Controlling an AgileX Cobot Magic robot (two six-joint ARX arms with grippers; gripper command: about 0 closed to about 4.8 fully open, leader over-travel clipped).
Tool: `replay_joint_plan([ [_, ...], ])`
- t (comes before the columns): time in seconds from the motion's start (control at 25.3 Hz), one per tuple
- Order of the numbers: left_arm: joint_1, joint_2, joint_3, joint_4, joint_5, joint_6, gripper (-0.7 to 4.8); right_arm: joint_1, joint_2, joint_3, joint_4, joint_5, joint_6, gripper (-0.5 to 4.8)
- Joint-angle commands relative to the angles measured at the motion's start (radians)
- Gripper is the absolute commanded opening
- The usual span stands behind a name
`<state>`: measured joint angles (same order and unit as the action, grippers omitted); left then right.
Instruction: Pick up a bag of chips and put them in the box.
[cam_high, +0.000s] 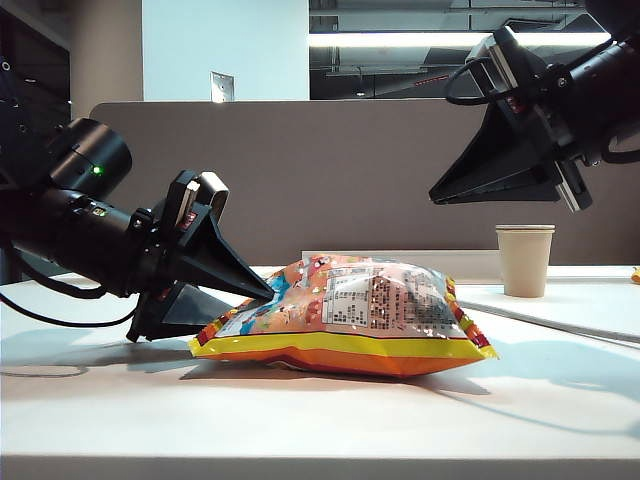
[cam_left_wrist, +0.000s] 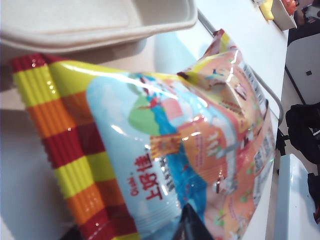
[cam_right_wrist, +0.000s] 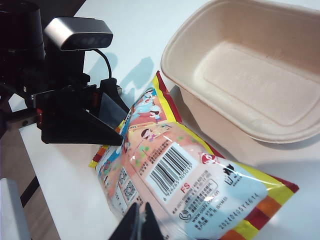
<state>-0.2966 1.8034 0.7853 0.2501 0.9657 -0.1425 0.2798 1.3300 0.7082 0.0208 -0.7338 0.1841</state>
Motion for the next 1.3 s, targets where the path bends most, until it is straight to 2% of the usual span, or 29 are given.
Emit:
replay_joint_plan([
  [0.04, -0.002, -0.002, 0.0, 0.035, 0.048, 0.01, 1.48, 0.002, -0.003, 0.005, 0.014, -0.001, -0.005, 0.13],
  [0.08, -0.002, -0.002, 0.0, 0.044, 0.064, 0.006, 1.01, 0.002, -0.003, 0.005, 0.014, -0.001, -0.005, 0.13],
  [0.16, -0.002, -0.002, 0.0, 0.054, 0.078, -0.001, 0.76, 0.002, -0.003, 0.005, 0.014, -0.001, -0.005, 0.13],
  [0.4, -0.002, -0.003, 0.0, 0.067, 0.1, -0.016, 0.74, 0.002, -0.003, 0.005, 0.014, -0.001, -0.005, 0.13],
  [0.55, -0.002, -0.006, 0.0, 0.097, 0.136, -0.045, 0.48, 0.002, -0.002, 0.005, 0.014, 0.0, -0.005, 0.13],
  [0.67, -0.002, -0.022, 0.0, 0.115, 0.138, -0.057, 0.46, 0.002, 0.0, 0.005, 0.014, 0.003, -0.006, 0.13],
  [0.75, -0.002, -0.039, 0.0, 0.118, 0.138, -0.057, 0.21, 0.002, 0.0, 0.005, 0.014, 0.002, -0.006, 0.13],
  [1.03, -0.002, -0.112, 0.0, 0.14, 0.139, -0.07, 0.15, 0.002, 0.0, 0.005, 0.014, 0.003, -0.01, 0.13],
  [1.11, -0.002, -0.122, 0.0, 0.174, 0.15, -0.105, -0.04, 0.002, 0.0, 0.005, 0.014, 0.003, -0.01, 0.13],
  [1.3, -0.002, -0.122, 0.0, 0.25, 0.158, -0.173, -0.05, 0.002, 0.0, 0.005, 0.013, 0.002, -0.024, 0.13],
])
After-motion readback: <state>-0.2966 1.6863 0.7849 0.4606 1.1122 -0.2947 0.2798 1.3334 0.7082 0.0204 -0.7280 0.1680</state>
